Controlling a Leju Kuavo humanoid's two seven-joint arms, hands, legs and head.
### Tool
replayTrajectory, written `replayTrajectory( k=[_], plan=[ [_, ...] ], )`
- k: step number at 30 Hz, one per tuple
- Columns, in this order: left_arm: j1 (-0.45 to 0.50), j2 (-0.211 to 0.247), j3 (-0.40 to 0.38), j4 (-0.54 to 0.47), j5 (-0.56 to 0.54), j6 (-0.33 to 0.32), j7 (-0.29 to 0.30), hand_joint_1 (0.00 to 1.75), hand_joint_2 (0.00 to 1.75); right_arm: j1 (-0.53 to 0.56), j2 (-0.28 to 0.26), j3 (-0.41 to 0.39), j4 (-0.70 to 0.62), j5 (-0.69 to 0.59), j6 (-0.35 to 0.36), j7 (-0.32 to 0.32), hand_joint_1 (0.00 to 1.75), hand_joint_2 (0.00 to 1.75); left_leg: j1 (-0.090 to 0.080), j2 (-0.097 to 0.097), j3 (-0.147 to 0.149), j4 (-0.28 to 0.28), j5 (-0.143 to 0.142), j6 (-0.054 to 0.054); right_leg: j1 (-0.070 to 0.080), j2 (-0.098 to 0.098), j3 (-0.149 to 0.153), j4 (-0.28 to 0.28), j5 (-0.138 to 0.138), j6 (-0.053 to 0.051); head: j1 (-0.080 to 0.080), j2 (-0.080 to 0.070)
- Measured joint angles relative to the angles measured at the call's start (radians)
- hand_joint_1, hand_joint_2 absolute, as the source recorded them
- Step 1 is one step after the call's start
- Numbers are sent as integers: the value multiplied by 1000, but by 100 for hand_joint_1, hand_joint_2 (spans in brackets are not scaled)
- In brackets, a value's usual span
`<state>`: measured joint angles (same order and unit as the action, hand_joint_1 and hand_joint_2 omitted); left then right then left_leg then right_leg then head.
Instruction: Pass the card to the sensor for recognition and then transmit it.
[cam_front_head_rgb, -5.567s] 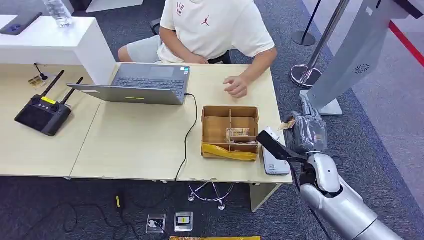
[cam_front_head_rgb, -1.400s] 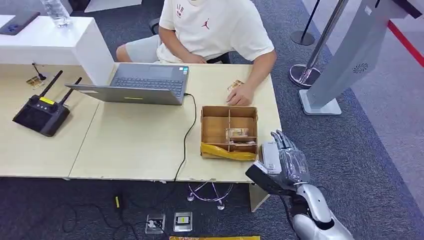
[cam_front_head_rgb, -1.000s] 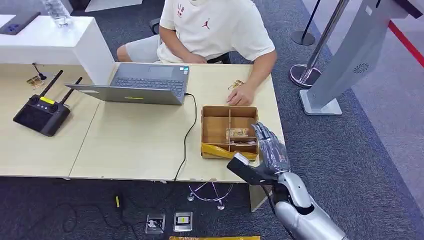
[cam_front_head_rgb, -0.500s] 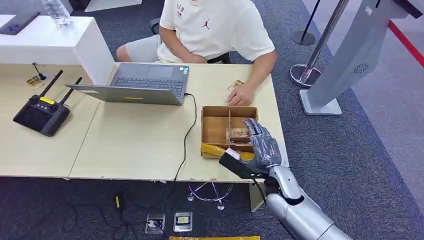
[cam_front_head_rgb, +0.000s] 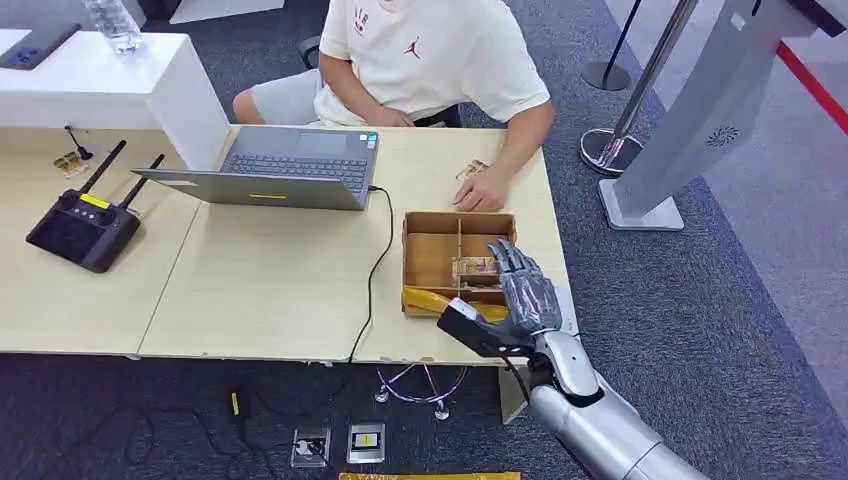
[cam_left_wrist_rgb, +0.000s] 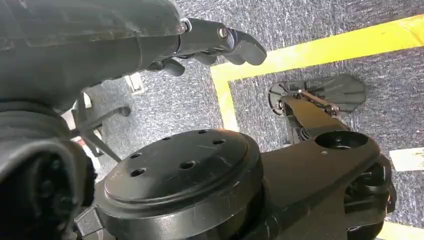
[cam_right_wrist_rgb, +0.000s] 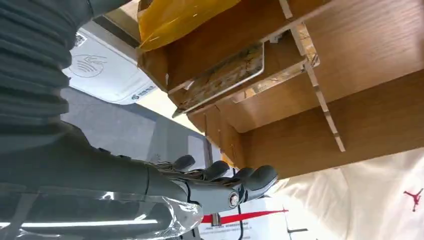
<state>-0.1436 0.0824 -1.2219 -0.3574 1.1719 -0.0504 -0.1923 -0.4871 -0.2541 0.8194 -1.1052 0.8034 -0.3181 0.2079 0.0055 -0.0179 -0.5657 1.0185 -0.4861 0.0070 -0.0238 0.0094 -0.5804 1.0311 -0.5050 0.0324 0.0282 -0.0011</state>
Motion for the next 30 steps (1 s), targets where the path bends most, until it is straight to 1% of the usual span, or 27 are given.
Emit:
replayTrajectory(
  k=[13, 23, 24, 25, 26, 27, 29, 30],
  plan=[
    [1, -3, 0, -1, 1, 0, 0, 0, 0, -1, 0, 1, 38, 6, -9, 0, 0, 175, 0, 0, 0, 0, 0, 0, 0, 0, 0, 0, 0, 0, 0, 0],
    [0, -8, 0, 0, -2, 0, 0, 0, 0, -1, -1, 0, 44, 14, -9, 0, 0, 175, 0, 0, 0, 0, 0, 0, 0, 0, 0, 0, 0, 0, 0, 0],
    [0, -8, 0, -1, -2, 0, 0, 0, 0, -1, -1, 0, 44, 14, -9, 0, 79, 175, 0, 0, 0, 0, 0, 0, 0, 0, 0, 0, 0, 0, 0, 0],
    [0, -8, 0, 0, -2, 0, 0, 0, 0, -1, -1, 0, 44, 13, -9, 0, 133, 175, 0, 0, 0, 0, 0, 0, 0, 0, 0, 0, 0, 0, 0, 0],
    [0, -8, 0, 0, -3, 0, 0, 0, 0, -1, -1, 0, 44, 13, -9, 0, 133, 175, 0, 0, 0, 0, 0, 0, 0, 0, 0, 0, 0, 0, 0, 0],
    [0, -8, 0, 0, -3, 0, 0, 0, 0, -1, -1, 0, 44, 13, -9, 0, 157, 175, 0, 0, 0, 0, 0, 0, 0, 0, 0, 0, 0, 0, 0, 0],
    [0, -8, 0, 0, -6, 0, 0, 0, 0, -1, -1, 0, 44, 10, -11, 0, 159, 175, 0, 0, 0, 0, 0, 0, 0, 0, 0, 0, 0, 0, 0, 0],
    [0, -8, 0, 0, -7, 0, 0, 0, 0, -1, -1, 0, 44, 9, -11, 0, 168, 175, 0, 0, 0, 0, 0, 0, 0, 0, 0, 0, 0, 0, 0, 0]
  ],
)
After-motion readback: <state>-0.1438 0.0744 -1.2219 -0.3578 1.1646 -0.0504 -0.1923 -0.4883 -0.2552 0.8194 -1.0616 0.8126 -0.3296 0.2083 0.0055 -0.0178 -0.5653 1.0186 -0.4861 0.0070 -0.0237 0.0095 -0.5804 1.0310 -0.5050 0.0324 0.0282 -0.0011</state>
